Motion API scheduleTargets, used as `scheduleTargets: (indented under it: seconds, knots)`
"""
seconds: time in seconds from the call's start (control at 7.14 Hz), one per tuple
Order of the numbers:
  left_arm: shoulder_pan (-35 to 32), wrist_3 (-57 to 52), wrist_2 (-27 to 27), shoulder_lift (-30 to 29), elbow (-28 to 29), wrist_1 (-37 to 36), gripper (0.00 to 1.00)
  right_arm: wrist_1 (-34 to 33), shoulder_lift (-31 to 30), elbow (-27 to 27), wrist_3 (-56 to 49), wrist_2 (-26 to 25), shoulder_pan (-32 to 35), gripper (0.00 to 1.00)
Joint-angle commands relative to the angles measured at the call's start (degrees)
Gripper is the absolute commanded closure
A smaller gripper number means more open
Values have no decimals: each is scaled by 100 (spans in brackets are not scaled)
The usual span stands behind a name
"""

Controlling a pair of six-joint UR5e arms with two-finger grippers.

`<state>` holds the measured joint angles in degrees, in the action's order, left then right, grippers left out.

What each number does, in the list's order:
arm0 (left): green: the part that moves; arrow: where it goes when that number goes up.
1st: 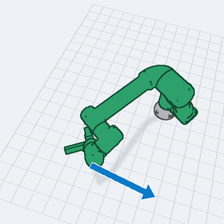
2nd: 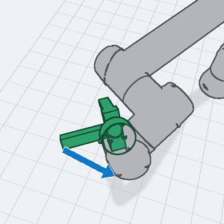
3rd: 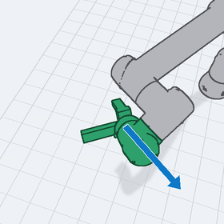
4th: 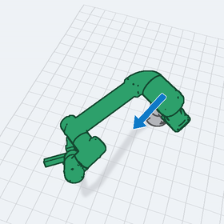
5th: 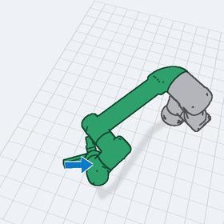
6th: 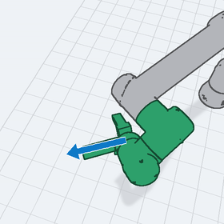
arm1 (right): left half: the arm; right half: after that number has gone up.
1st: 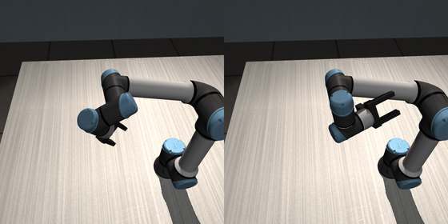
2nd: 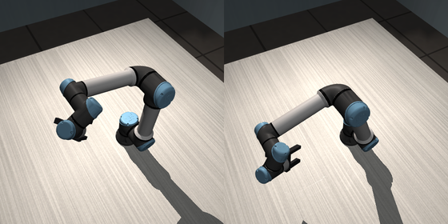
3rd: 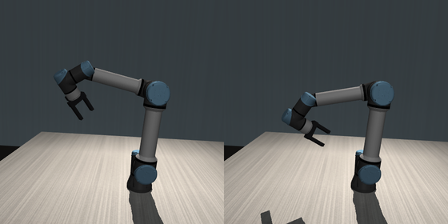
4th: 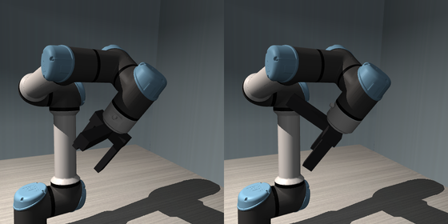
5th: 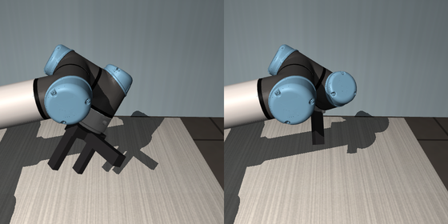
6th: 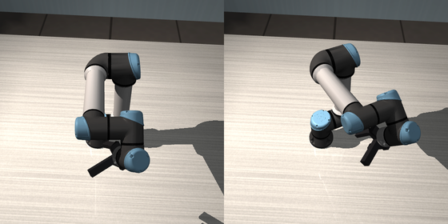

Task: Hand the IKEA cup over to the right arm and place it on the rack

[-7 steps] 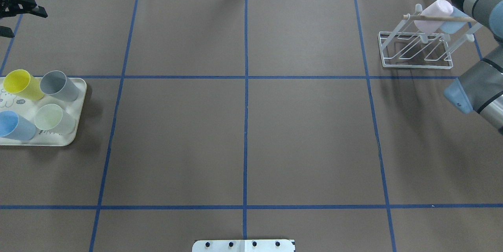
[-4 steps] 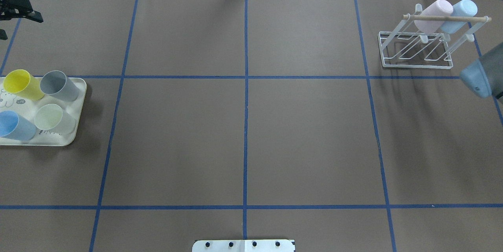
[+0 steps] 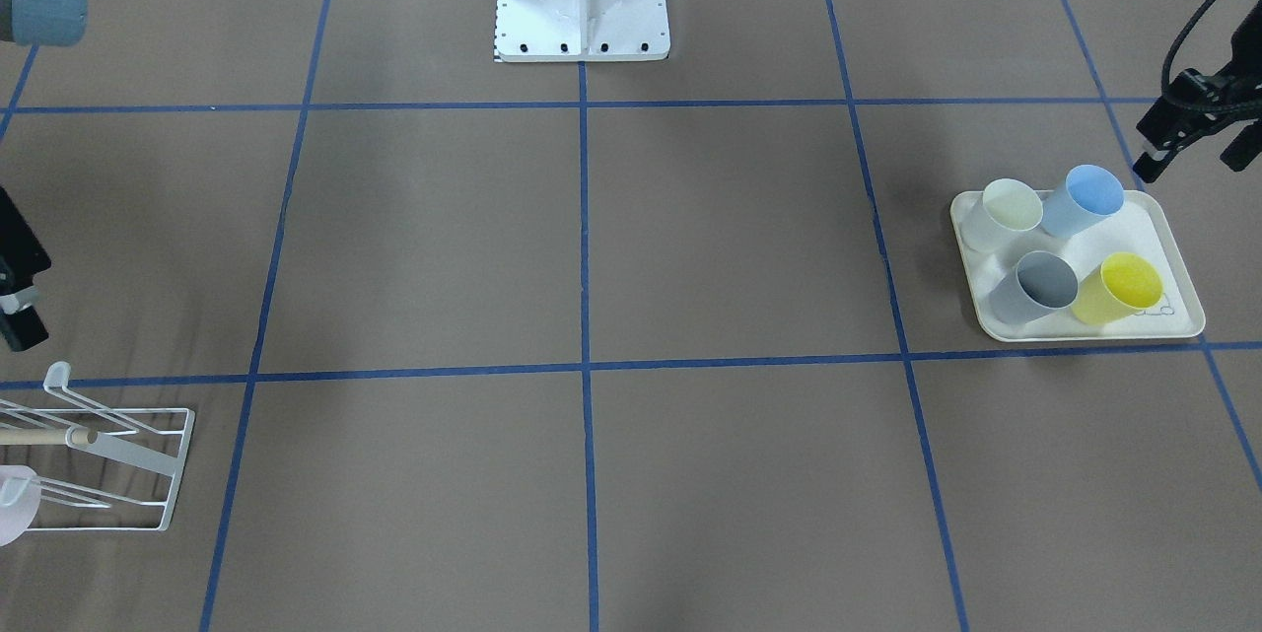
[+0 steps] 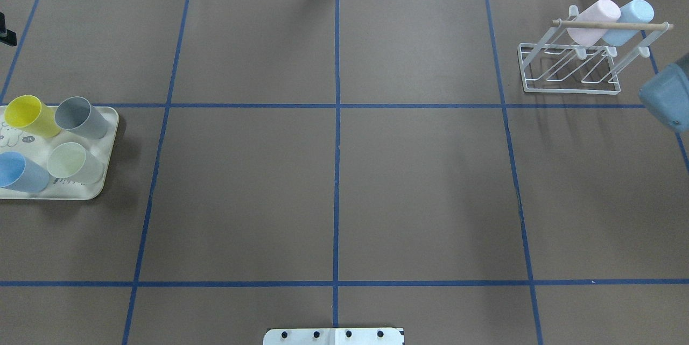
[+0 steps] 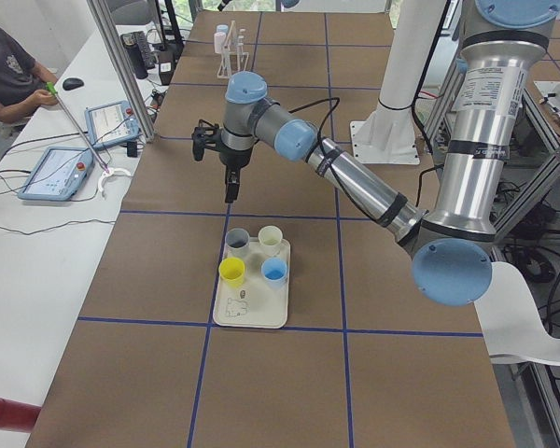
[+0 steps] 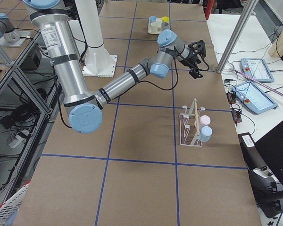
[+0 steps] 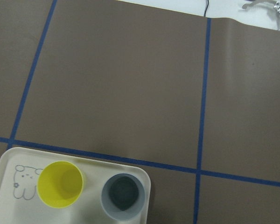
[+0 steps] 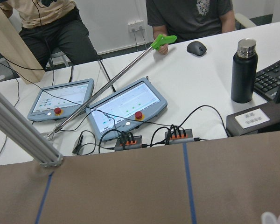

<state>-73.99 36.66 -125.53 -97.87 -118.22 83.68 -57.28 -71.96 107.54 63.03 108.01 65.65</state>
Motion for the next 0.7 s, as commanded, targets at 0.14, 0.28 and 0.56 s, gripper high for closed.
scheduleTargets:
  seconds: [0.14, 0.28, 0.56]
  knots:
    - [-413, -1726, -1055, 5, 901, -423, 0, 398, 209, 285, 1830, 842, -262, 0]
    - [-423, -2263, -1139, 14, 1245, -423, 0, 933, 209, 224, 2427, 862, -472, 0]
    - [-423, -2374, -1140, 23, 2096, 519, 0, 1499, 200, 223, 3238, 845, -781, 0]
